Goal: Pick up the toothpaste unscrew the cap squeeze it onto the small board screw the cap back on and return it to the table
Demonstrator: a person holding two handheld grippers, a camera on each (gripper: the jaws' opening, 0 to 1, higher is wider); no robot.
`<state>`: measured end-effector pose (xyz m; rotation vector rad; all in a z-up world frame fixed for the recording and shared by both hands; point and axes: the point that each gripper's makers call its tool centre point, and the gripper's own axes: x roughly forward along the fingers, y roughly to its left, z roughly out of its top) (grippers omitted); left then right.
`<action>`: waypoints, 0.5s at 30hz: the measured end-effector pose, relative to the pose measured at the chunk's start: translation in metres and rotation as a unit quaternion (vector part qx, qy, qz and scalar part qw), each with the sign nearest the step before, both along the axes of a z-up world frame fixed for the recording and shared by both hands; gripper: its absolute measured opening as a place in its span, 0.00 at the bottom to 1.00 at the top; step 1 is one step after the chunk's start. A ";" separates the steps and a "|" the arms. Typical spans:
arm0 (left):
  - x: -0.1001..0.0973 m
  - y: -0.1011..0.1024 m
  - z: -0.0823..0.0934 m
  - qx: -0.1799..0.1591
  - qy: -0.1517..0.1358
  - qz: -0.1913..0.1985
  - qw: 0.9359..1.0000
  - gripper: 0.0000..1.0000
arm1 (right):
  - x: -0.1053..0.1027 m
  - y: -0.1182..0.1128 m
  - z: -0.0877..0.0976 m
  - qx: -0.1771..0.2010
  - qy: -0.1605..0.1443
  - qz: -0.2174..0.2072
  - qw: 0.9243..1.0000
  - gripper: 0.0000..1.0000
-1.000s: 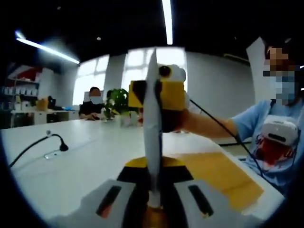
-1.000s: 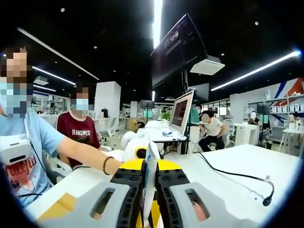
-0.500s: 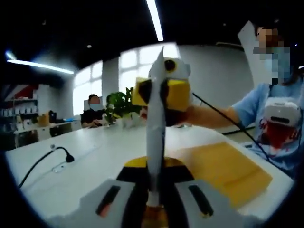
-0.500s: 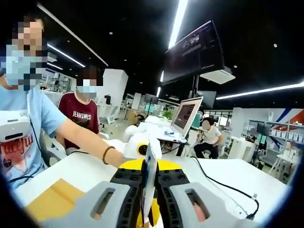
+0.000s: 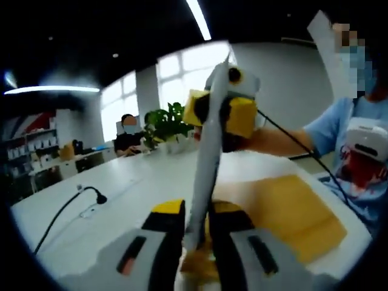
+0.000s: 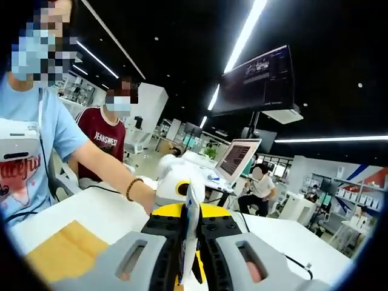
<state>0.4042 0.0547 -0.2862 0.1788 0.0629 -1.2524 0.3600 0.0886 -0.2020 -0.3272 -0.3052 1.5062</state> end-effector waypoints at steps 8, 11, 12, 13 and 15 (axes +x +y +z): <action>-0.009 0.024 0.013 -0.078 0.100 0.047 0.991 0.22 | -0.004 -0.037 0.013 0.014 -0.042 -0.036 0.998 0.05; -0.018 0.024 0.019 -0.136 0.182 0.043 0.973 0.21 | -0.009 -0.047 0.016 0.012 -0.065 -0.048 0.997 0.05; -0.019 0.024 0.025 -0.173 0.228 0.037 0.958 0.22 | -0.013 -0.051 0.017 0.011 -0.076 -0.051 0.996 0.05; -0.021 0.023 0.029 -0.198 0.257 0.030 0.945 0.22 | -0.016 -0.054 0.018 0.011 -0.082 -0.053 0.995 0.05; -0.024 0.021 0.041 -0.266 0.348 0.006 0.899 0.25 | -0.022 -0.063 0.021 0.009 -0.111 -0.064 0.992 0.05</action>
